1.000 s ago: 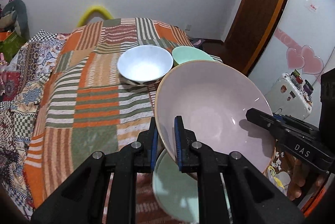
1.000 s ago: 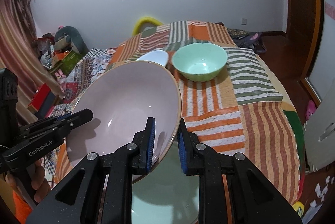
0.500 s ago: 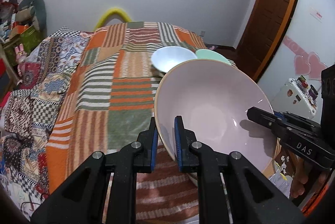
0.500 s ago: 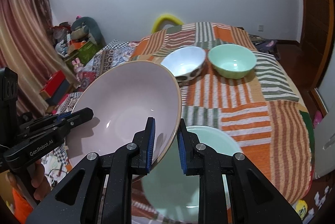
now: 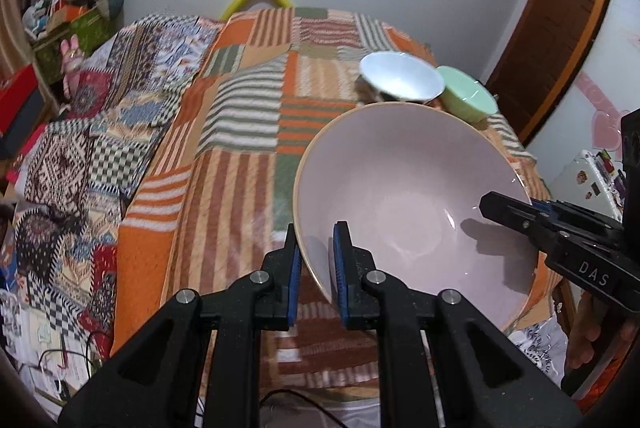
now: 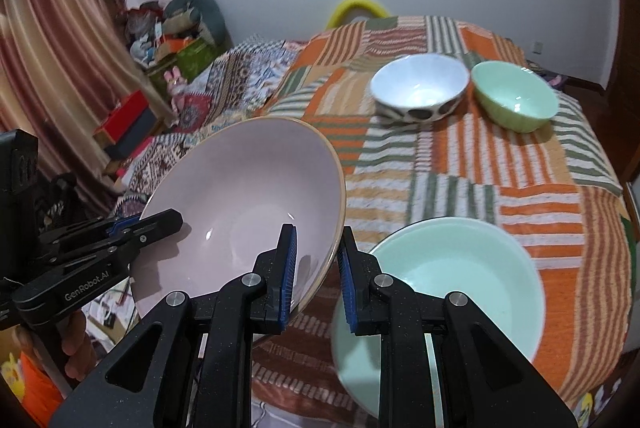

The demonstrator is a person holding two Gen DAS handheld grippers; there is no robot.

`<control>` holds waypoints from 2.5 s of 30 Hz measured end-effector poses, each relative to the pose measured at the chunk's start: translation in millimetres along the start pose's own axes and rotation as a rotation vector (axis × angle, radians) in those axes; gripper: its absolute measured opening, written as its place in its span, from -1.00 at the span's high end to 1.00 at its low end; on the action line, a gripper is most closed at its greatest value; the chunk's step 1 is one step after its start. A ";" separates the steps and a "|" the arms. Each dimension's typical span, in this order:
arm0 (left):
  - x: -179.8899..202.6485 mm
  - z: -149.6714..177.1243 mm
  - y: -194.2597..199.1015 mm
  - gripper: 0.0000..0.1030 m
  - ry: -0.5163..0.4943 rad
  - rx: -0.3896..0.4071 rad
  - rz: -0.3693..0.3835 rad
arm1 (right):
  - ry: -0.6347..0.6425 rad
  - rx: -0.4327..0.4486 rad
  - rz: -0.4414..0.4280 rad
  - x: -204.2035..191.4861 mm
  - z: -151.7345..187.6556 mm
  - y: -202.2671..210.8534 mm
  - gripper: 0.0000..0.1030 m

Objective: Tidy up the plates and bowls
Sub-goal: 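Lift the pink bowl and carry it beside the plate stack, then lower the pink bowl onto the quilt and open both grippers, then close both grippers on the rim of the dotted white bowl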

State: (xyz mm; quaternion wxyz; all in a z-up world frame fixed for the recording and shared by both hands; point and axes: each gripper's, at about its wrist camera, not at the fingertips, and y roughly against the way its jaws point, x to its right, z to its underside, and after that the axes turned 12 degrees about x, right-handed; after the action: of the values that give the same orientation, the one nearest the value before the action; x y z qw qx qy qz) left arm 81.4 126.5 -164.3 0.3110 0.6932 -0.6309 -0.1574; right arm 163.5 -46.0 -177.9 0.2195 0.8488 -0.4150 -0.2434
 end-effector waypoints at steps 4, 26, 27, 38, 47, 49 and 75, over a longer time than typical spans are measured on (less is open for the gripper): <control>-13.4 10.0 -12.7 0.73 0.024 -0.038 -0.017 | 0.004 -0.041 -0.007 -4.1 6.9 -14.8 0.64; -44.0 43.7 -64.1 0.73 0.083 -0.163 -0.059 | 0.026 -0.196 -0.007 -9.0 34.0 -69.7 0.64; -44.0 45.0 -64.7 0.73 0.079 -0.164 -0.062 | 0.034 -0.194 -0.009 -9.9 33.7 -68.7 0.64; -50.6 47.8 -59.1 0.72 0.126 -0.187 -0.042 | 0.040 -0.209 -0.025 -9.7 32.1 -64.1 0.59; -44.1 24.7 -22.5 0.33 0.091 -0.088 -0.056 | 0.035 -0.167 -0.026 -0.8 22.3 -39.8 0.43; -37.5 15.0 -12.0 0.27 0.070 -0.049 -0.055 | 0.035 -0.147 -0.022 1.8 18.2 -32.2 0.40; 28.1 -100.8 -46.9 -0.30 0.022 0.153 0.040 | -0.109 0.101 0.138 92.9 -79.4 -18.5 0.20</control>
State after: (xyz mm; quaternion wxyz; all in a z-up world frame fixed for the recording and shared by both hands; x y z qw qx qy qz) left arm 183.8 123.1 -112.6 0.2672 0.7039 -0.6512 -0.0952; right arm 271.8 -97.5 -147.7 0.1699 0.8135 -0.4957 -0.2524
